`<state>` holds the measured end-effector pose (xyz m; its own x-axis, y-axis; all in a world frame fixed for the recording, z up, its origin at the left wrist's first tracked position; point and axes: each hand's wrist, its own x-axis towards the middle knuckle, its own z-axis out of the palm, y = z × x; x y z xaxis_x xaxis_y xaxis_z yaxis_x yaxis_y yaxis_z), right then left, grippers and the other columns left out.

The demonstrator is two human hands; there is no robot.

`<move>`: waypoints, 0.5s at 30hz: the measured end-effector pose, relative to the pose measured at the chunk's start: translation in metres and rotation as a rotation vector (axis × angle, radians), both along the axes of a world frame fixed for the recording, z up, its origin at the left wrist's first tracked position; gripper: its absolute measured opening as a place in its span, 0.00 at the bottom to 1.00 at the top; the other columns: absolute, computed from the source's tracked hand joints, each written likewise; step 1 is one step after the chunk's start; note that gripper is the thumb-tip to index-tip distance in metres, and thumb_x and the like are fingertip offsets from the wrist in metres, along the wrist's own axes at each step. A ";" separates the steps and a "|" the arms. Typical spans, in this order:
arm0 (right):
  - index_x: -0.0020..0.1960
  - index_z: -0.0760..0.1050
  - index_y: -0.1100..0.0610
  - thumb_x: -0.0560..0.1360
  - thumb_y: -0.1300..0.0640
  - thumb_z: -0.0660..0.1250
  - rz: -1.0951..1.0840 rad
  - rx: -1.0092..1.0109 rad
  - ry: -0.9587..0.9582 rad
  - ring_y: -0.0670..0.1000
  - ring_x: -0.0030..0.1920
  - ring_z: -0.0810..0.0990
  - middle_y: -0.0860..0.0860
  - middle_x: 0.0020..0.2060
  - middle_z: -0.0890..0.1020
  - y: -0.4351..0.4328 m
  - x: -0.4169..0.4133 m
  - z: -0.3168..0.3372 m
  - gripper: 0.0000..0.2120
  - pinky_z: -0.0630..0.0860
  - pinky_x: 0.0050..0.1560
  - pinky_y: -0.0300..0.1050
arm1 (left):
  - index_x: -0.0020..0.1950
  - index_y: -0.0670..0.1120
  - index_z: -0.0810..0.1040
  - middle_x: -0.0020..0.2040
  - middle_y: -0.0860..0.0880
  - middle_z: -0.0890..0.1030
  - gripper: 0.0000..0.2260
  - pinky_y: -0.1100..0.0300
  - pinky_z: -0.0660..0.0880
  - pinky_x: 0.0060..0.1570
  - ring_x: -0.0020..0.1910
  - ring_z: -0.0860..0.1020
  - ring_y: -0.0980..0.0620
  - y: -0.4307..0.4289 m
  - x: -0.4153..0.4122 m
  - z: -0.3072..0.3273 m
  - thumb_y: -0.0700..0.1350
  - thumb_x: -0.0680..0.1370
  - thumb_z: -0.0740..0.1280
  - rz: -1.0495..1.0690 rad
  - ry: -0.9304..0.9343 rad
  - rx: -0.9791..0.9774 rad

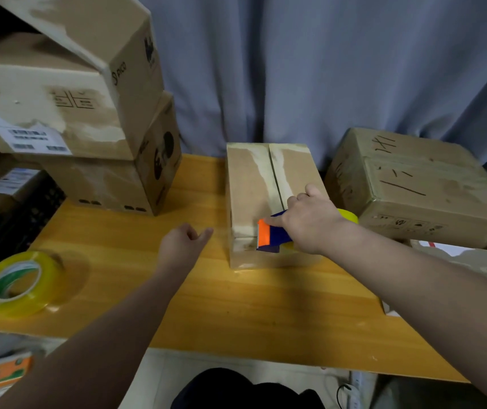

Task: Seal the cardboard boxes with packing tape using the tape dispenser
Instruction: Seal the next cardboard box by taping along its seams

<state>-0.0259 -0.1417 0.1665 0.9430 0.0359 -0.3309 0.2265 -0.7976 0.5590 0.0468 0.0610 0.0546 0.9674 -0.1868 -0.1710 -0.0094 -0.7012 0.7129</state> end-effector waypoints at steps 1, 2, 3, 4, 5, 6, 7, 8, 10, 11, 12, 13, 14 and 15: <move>0.74 0.59 0.43 0.81 0.56 0.55 -0.011 -0.011 0.001 0.57 0.56 0.75 0.56 0.57 0.75 0.003 0.000 0.000 0.23 0.60 0.59 0.52 | 0.37 0.44 0.65 0.31 0.47 0.66 0.19 0.56 0.59 0.28 0.28 0.65 0.49 0.001 0.001 -0.001 0.56 0.78 0.64 -0.002 -0.004 0.000; 0.73 0.60 0.43 0.81 0.57 0.55 -0.017 -0.016 0.001 0.57 0.55 0.75 0.56 0.56 0.75 0.005 0.000 0.000 0.23 0.60 0.59 0.53 | 0.37 0.44 0.65 0.31 0.47 0.67 0.19 0.56 0.60 0.28 0.29 0.66 0.49 0.003 0.002 -0.002 0.56 0.78 0.65 -0.002 -0.012 0.003; 0.73 0.60 0.42 0.81 0.57 0.55 -0.022 -0.015 -0.002 0.57 0.54 0.75 0.56 0.56 0.75 0.007 -0.001 0.001 0.23 0.59 0.59 0.53 | 0.37 0.44 0.66 0.31 0.47 0.67 0.19 0.56 0.60 0.28 0.29 0.67 0.49 0.004 0.003 -0.002 0.56 0.78 0.65 0.000 -0.019 0.008; 0.74 0.60 0.42 0.81 0.57 0.55 -0.028 -0.009 -0.003 0.57 0.54 0.75 0.56 0.55 0.75 0.008 -0.001 0.001 0.23 0.59 0.60 0.54 | 0.37 0.44 0.67 0.31 0.47 0.68 0.19 0.56 0.61 0.28 0.29 0.67 0.49 0.006 0.003 -0.002 0.56 0.78 0.65 -0.001 -0.023 0.012; 0.74 0.59 0.41 0.80 0.57 0.55 -0.034 -0.004 -0.002 0.57 0.54 0.75 0.56 0.55 0.75 0.009 0.000 0.001 0.24 0.59 0.60 0.54 | 0.38 0.44 0.67 0.31 0.47 0.68 0.18 0.56 0.61 0.28 0.29 0.67 0.49 0.007 0.004 -0.003 0.56 0.78 0.64 -0.005 -0.024 0.014; 0.74 0.59 0.41 0.80 0.57 0.56 -0.038 -0.001 0.000 0.57 0.54 0.75 0.56 0.55 0.75 0.010 0.000 0.002 0.24 0.59 0.60 0.54 | 0.38 0.44 0.67 0.31 0.47 0.68 0.18 0.56 0.61 0.27 0.29 0.67 0.49 0.009 0.003 -0.004 0.56 0.78 0.64 -0.010 -0.023 0.014; 0.74 0.59 0.41 0.80 0.57 0.56 -0.041 -0.003 0.001 0.57 0.54 0.75 0.56 0.56 0.75 0.010 0.000 0.002 0.24 0.59 0.60 0.54 | 0.38 0.44 0.67 0.31 0.47 0.69 0.18 0.56 0.60 0.27 0.29 0.67 0.49 0.010 0.003 -0.006 0.56 0.78 0.64 -0.014 -0.020 0.013; 0.74 0.59 0.41 0.80 0.57 0.56 -0.042 -0.005 0.001 0.57 0.54 0.75 0.55 0.55 0.75 0.010 0.001 0.002 0.25 0.59 0.60 0.54 | 0.38 0.44 0.67 0.31 0.47 0.69 0.18 0.57 0.60 0.27 0.29 0.67 0.49 0.011 0.003 -0.008 0.55 0.78 0.64 -0.019 -0.017 0.012; 0.74 0.59 0.41 0.80 0.57 0.56 -0.049 -0.008 0.009 0.57 0.54 0.75 0.55 0.55 0.75 0.011 0.001 0.001 0.24 0.59 0.59 0.54 | 0.37 0.44 0.67 0.31 0.47 0.68 0.18 0.56 0.60 0.27 0.29 0.67 0.48 0.012 0.003 -0.011 0.55 0.78 0.64 -0.032 -0.017 0.017; 0.73 0.60 0.41 0.80 0.58 0.56 -0.057 -0.008 0.013 0.57 0.54 0.75 0.55 0.55 0.75 0.012 0.002 0.001 0.24 0.59 0.59 0.54 | 0.38 0.44 0.67 0.31 0.47 0.68 0.17 0.56 0.60 0.27 0.29 0.66 0.48 0.013 0.004 -0.012 0.55 0.79 0.64 -0.040 -0.020 0.021; 0.73 0.60 0.41 0.80 0.58 0.56 -0.065 -0.009 0.016 0.57 0.54 0.75 0.55 0.55 0.75 0.013 0.003 0.000 0.24 0.58 0.60 0.54 | 0.38 0.44 0.67 0.31 0.47 0.68 0.17 0.57 0.60 0.27 0.29 0.66 0.48 0.012 0.004 -0.013 0.55 0.79 0.64 -0.048 -0.023 0.026; 0.73 0.61 0.42 0.80 0.58 0.56 -0.074 -0.011 0.018 0.57 0.54 0.75 0.55 0.55 0.74 0.015 0.004 0.000 0.23 0.58 0.60 0.54 | 0.38 0.44 0.67 0.31 0.47 0.68 0.17 0.57 0.60 0.27 0.29 0.66 0.48 0.012 0.005 -0.014 0.55 0.79 0.64 -0.056 -0.025 0.030; 0.72 0.62 0.42 0.80 0.58 0.56 -0.079 -0.014 0.020 0.57 0.54 0.75 0.56 0.56 0.74 0.016 0.005 -0.001 0.23 0.58 0.60 0.54 | 0.37 0.45 0.67 0.30 0.47 0.68 0.17 0.57 0.60 0.27 0.28 0.66 0.48 0.012 0.006 -0.015 0.55 0.79 0.64 -0.061 -0.028 0.031; 0.72 0.63 0.43 0.80 0.57 0.56 -0.083 -0.019 0.021 0.57 0.54 0.75 0.56 0.56 0.74 0.018 0.006 -0.001 0.22 0.58 0.60 0.54 | 0.37 0.45 0.66 0.30 0.47 0.68 0.17 0.57 0.60 0.27 0.28 0.66 0.48 0.011 0.008 -0.016 0.55 0.79 0.64 -0.061 -0.028 0.026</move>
